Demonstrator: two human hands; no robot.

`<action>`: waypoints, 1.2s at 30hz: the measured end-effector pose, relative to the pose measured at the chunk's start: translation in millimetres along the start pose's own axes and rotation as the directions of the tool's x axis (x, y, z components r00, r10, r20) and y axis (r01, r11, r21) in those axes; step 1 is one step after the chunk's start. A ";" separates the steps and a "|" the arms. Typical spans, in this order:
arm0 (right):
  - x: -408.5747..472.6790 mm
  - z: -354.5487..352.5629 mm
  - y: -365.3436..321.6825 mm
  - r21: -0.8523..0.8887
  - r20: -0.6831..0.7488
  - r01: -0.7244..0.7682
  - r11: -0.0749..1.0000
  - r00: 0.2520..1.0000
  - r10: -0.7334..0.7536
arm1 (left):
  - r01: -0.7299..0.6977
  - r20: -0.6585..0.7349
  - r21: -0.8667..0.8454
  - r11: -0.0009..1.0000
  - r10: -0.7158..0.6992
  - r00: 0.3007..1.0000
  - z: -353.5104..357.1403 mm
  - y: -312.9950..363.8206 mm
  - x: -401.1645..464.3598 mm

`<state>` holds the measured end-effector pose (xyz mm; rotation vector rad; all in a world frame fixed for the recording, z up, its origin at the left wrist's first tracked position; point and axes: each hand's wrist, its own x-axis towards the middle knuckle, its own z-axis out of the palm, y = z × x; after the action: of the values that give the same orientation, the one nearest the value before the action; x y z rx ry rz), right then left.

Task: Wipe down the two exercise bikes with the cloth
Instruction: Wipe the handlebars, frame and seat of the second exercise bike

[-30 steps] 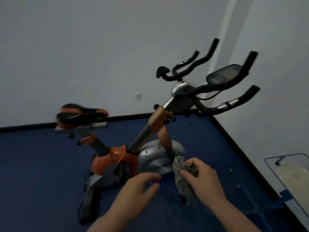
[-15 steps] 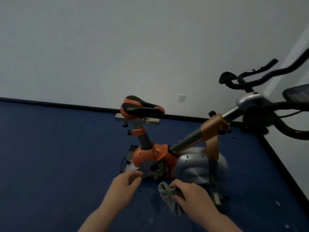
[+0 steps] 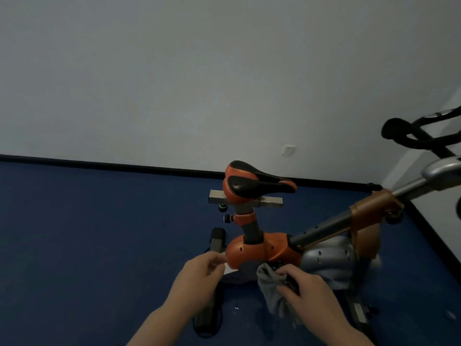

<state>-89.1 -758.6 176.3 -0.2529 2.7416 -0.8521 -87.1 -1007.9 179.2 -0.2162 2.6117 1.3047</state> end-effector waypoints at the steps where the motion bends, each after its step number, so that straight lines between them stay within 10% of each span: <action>1: 7.1 -2.6 -3.5 -0.004 -0.010 -0.003 1.000 1.000 0.003 | -0.004 0.010 -0.008 1.000 0.004 1.000 -2.4 -1.9 7.2; 13: 140.9 -30.7 -4.5 0.394 -0.152 -0.116 0.912 0.970 0.188 | 0.014 0.057 -0.018 1.000 -0.013 0.998 -30.3 -1.6 118.4; 20: 224.7 -69.6 -25.7 0.320 -0.644 0.123 0.940 0.755 0.121 | -0.099 -0.129 -0.101 0.990 0.086 0.988 -48.8 27.0 197.4; 27: 264.8 -9.3 -56.8 0.194 -0.370 0.042 0.980 0.928 0.034 | -0.092 -0.085 -0.099 0.991 0.083 0.993 -51.5 21.3 249.8; 36: 278.1 23.8 -76.3 0.192 -0.559 -0.051 0.980 0.815 0.152 | -0.326 0.196 -0.073 0.943 0.334 0.922 -83.5 8.6 322.5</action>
<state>-339.9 -900.0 147.6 0.2300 3.1502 -1.2996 -411.1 -1081.3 152.5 0.3529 2.5184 1.3944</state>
